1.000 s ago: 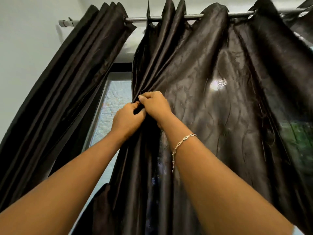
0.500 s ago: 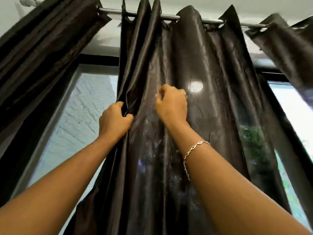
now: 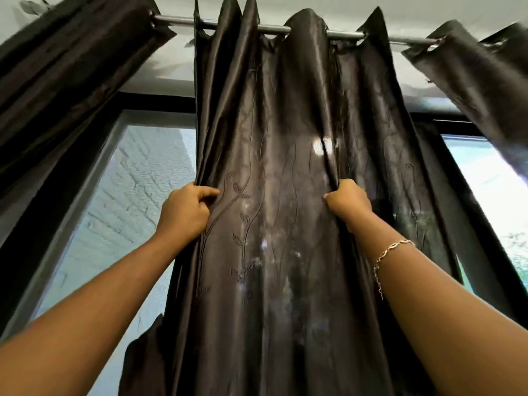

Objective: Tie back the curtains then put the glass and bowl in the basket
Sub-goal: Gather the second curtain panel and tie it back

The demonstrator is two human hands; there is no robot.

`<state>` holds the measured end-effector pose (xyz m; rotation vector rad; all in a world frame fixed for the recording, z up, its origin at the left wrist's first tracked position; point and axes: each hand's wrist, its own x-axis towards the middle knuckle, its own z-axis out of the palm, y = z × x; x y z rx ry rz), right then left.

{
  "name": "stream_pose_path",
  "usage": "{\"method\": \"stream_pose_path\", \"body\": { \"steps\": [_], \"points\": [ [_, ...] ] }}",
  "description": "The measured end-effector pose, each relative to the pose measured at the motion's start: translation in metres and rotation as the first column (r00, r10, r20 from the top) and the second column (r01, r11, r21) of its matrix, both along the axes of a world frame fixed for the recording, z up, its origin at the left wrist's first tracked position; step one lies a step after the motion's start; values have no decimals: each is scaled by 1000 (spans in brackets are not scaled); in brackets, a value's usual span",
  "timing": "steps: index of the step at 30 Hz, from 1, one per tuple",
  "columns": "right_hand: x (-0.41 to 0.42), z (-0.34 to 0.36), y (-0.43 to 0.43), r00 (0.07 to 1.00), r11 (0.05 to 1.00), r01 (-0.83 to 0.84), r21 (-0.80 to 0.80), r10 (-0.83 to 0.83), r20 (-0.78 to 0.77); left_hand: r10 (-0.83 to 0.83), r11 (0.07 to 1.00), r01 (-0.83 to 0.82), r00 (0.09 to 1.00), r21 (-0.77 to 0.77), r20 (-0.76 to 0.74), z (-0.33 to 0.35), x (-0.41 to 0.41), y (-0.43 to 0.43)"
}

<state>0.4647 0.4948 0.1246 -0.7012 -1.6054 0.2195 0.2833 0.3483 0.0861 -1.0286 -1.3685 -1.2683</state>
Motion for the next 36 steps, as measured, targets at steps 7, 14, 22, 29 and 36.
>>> {"method": "stream_pose_path", "body": {
  "steps": [7, 14, 22, 29, 36],
  "points": [
    [-39, -9, -44, 965, 928, 211, 308, -248, 86, -97, 995, 93, 990, 44, 104, 2, -13, -6],
    [-101, 1, -115, 982, 912, 20, 409, -94, 162, -87, 995, 79, 987, 65, 137, 8, -37, -37],
    [-168, 10, -193, 906, 883, -381, 274, 299, 299, -138, 990, 136, 981, 22, 135, 18, -59, -86],
    [-173, 27, -201, 795, 800, -586, 127, 536, 285, -319, 932, 342, 931, -119, 176, 6, -48, -101],
    [-151, 25, -164, 859, 839, -494, 228, 430, 279, -300, 948, 311, 944, -68, 136, 5, -44, -68]
  ]
}}
